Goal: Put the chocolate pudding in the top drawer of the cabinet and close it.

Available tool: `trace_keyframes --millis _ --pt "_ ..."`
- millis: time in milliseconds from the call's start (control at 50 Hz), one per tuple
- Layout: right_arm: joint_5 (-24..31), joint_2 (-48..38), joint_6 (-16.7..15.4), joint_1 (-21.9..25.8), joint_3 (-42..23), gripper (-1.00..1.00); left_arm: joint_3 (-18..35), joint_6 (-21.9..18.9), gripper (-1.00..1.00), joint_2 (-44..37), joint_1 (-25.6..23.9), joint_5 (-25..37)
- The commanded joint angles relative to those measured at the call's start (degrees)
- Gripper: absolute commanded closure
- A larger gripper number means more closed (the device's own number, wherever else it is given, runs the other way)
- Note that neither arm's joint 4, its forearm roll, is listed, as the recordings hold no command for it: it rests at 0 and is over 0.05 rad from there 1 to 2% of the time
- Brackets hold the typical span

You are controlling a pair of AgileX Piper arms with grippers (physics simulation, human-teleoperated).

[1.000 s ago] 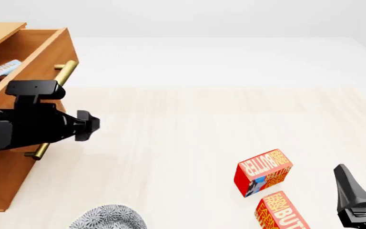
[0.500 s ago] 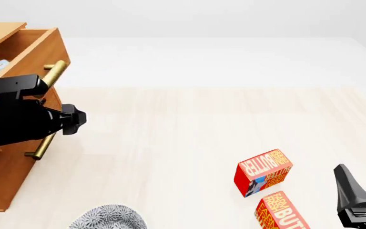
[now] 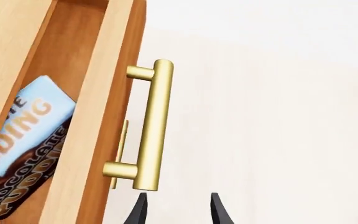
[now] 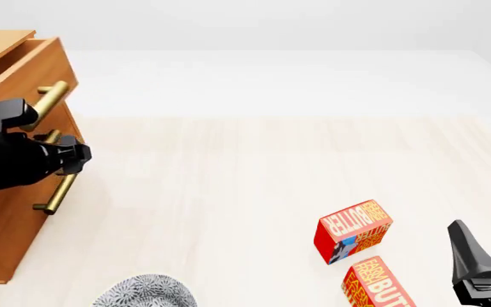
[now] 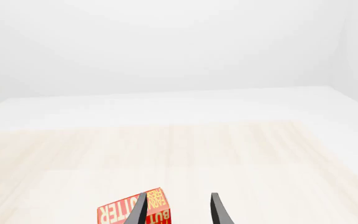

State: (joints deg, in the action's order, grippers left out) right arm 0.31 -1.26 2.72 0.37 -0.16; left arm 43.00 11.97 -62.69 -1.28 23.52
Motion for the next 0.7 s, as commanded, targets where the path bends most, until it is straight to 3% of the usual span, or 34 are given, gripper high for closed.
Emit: trace_keyframes --millis 20,120,240,380,560,700 --pt "-0.08 0.17 -0.43 -0.06 0.02 -1.00 -2.15 0.29 -1.00 -1.78 4.61 -3.83" --pt "-0.08 0.17 -0.43 -0.06 0.02 -1.00 -3.38 3.43 -1.00 -4.35 4.86 -6.37" --pt "-0.08 0.17 -0.43 -0.06 0.02 -1.00 -2.36 0.95 -1.00 -7.10 10.01 -7.46" --pt "-0.08 0.17 -0.43 -0.06 0.02 -1.00 -0.84 1.71 -1.00 -6.49 12.31 -6.01" --pt "-0.08 0.17 -0.43 -0.06 0.02 -1.00 3.21 0.23 -1.00 -6.95 18.82 -3.80" --pt "-0.08 0.17 -0.43 -0.06 0.02 -1.00 4.11 1.38 -1.00 -5.88 20.29 -2.52"
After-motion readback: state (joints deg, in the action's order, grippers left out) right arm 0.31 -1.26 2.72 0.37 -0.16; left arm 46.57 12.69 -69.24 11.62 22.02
